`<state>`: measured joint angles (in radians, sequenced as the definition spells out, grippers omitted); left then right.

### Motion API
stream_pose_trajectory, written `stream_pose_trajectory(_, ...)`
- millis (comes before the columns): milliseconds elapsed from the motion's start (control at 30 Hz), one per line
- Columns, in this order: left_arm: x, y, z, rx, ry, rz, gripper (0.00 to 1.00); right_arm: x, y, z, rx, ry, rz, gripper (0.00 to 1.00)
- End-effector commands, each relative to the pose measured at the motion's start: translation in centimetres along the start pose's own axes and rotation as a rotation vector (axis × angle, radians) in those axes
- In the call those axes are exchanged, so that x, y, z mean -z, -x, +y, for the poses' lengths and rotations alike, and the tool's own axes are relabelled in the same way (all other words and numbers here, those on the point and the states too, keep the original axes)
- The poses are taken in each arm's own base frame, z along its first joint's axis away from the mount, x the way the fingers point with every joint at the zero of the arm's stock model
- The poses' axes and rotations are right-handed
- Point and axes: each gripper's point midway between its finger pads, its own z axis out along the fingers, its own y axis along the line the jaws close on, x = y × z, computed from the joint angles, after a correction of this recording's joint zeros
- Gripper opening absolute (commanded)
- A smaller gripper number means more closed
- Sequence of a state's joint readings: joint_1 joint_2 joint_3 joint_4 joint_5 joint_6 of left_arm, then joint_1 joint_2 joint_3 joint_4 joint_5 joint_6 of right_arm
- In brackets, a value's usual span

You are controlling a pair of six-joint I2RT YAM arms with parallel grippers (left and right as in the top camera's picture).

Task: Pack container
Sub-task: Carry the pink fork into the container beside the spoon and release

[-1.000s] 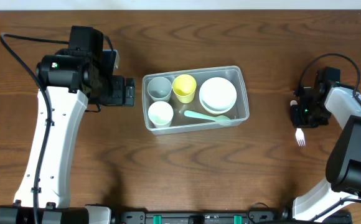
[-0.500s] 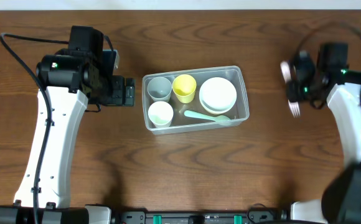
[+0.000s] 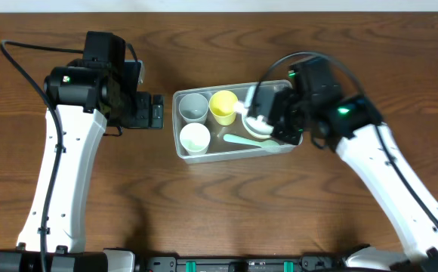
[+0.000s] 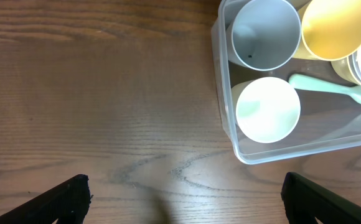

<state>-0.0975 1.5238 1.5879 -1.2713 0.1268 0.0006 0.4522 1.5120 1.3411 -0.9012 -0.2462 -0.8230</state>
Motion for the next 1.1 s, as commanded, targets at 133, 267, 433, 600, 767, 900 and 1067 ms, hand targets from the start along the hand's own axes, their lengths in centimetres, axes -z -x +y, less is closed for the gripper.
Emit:
stream_pose_trajectory(133,0.0,-0.3,0.2,-0.006,0.011,0.001,0.98,-4.0,-1.2,1.7,0.048,0.111,0.073,0.09)
stream_pose_trajectory(267,0.0,-0.2,0.2,-0.006,0.011,0.001,0.98,-4.4,-1.4,1.8,0.03,0.121,0.084,0.22)
stream_pose_trajectory(433,0.0,-0.2,0.2,-0.006,0.012,0.001,0.98,-4.3,-1.5,1.9,0.029,0.125,0.088,0.4)
stream_pose_trajectory(600,0.0,-0.2,0.2,-0.006,0.011,0.001,0.98,-4.3,-1.5,2.0,0.006,0.126,0.091,0.43)
stream_pose_trajectory(767,0.0,-0.2,0.2,-0.003,0.011,0.0,0.98,-4.3,-1.5,2.0,-0.097,0.122,0.097,0.58)
stream_pose_trajectory(900,0.0,-0.1,0.2,-0.003,0.011,-0.005,0.98,-4.2,-1.4,1.6,-0.168,0.101,0.098,0.82)
stream_pose_trajectory(1067,0.0,0.8,0.1,-0.007,0.008,-0.04,0.98,-2.9,-1.7,-4.7,-0.473,-0.182,0.076,0.99)
